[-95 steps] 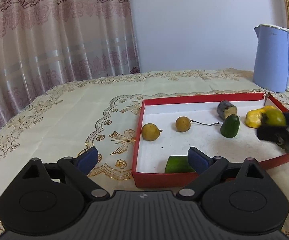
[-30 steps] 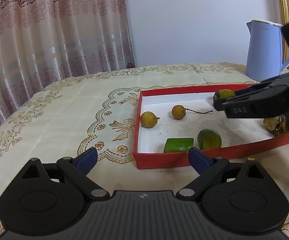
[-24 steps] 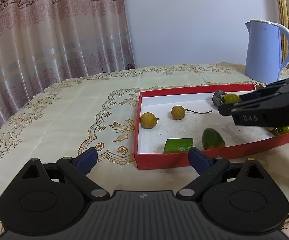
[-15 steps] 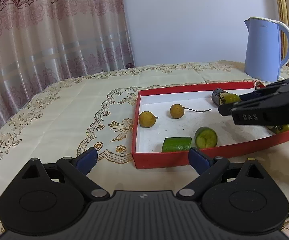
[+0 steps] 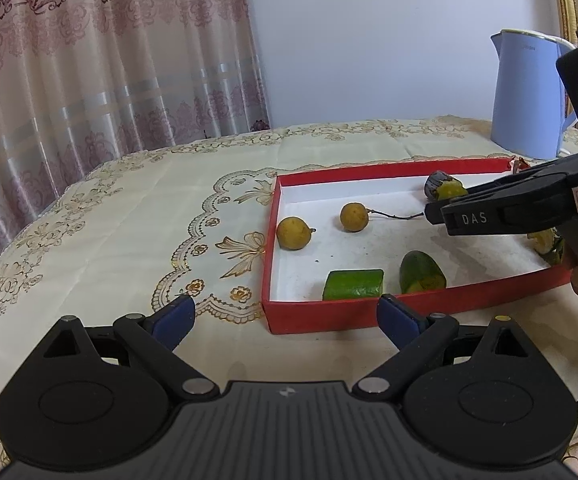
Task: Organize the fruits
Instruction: 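Lower the green lime into the tray and open the right gripper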
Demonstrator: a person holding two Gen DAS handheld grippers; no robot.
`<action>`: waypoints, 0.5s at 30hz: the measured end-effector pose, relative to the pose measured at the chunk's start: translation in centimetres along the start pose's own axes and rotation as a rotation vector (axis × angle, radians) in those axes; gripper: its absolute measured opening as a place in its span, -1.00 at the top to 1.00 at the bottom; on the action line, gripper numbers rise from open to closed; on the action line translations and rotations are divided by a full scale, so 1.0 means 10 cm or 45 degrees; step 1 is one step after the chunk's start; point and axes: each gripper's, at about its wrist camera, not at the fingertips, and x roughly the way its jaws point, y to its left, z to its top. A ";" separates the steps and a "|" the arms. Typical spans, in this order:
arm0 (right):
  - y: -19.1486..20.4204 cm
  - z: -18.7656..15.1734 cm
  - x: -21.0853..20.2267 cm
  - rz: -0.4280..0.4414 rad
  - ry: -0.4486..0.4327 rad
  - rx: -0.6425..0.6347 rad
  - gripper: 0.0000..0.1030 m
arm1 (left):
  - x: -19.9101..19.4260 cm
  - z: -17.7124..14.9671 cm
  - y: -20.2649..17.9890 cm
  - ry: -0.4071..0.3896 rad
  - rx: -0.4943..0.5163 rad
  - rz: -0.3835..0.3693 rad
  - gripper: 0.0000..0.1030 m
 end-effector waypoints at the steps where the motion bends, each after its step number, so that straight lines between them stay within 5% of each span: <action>1: 0.00 0.00 0.00 0.003 -0.002 0.000 0.37 | 0.00 0.00 -0.01 0.002 0.002 0.000 -0.90; 15: 0.01 -0.01 -0.11 0.000 -0.011 -0.037 0.37 | -0.01 0.00 0.03 0.001 -0.008 0.006 -0.90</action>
